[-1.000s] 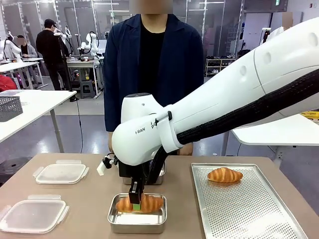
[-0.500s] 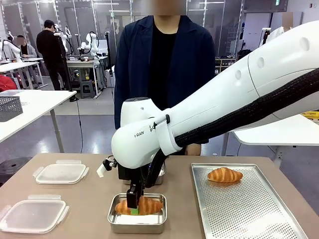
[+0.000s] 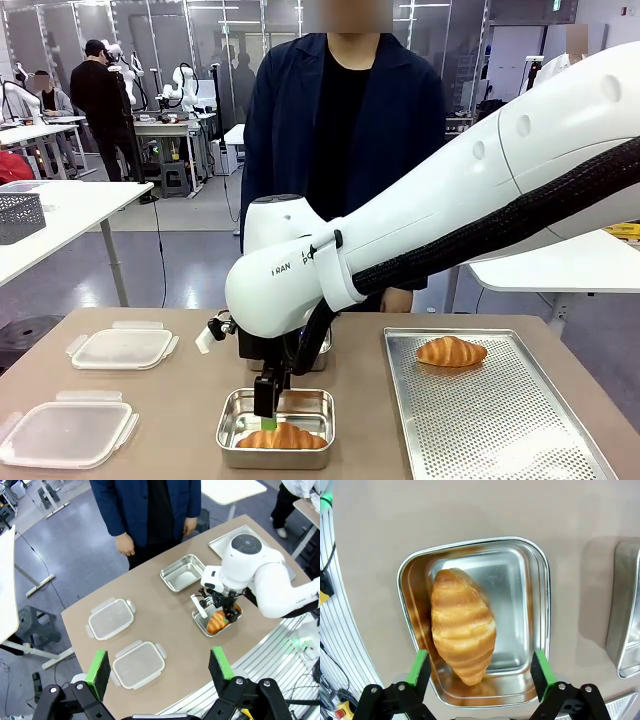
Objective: Place the bread into the airtight container.
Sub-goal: Pick up a Butter Roll and place it into an empty Airtight Container.
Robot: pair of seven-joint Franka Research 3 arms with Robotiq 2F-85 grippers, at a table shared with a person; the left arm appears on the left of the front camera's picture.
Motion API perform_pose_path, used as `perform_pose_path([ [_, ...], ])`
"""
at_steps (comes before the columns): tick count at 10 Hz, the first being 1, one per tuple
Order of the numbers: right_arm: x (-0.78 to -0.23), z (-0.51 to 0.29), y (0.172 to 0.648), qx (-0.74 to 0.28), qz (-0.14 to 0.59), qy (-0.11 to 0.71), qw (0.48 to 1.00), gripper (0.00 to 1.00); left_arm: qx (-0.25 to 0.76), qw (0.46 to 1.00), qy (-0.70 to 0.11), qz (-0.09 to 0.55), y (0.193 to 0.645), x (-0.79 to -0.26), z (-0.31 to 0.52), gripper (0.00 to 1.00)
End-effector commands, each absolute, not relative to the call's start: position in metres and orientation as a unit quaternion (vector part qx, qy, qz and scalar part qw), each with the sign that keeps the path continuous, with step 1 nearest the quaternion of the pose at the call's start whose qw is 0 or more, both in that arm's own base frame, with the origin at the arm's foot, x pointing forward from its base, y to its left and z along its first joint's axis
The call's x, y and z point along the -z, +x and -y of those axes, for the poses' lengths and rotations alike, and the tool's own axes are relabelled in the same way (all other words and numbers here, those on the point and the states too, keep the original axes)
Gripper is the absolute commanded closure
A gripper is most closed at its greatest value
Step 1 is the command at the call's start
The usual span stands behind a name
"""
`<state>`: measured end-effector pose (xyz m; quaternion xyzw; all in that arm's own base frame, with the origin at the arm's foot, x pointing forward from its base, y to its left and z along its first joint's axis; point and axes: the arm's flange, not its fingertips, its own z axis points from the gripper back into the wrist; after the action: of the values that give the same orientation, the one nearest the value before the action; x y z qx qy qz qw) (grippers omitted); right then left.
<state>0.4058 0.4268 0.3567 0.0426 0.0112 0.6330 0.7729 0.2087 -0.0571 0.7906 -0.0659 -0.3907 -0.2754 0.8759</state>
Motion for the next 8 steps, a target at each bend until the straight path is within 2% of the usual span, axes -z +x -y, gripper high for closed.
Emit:
perform_pose_path([
  [1,-0.3568,-0.4288,0.4037,-0.634,-0.012,0.043,0.772,0.00,0.279,0.875,-0.063,0.391,0.2083,-0.7915,0.0567,0.00],
  [8,-0.3568,-0.4288,0.4037,-0.634,-0.012,0.043,0.772,0.00,0.279,0.875,-0.063,0.391,0.2083,-0.7915,0.0567,0.00],
])
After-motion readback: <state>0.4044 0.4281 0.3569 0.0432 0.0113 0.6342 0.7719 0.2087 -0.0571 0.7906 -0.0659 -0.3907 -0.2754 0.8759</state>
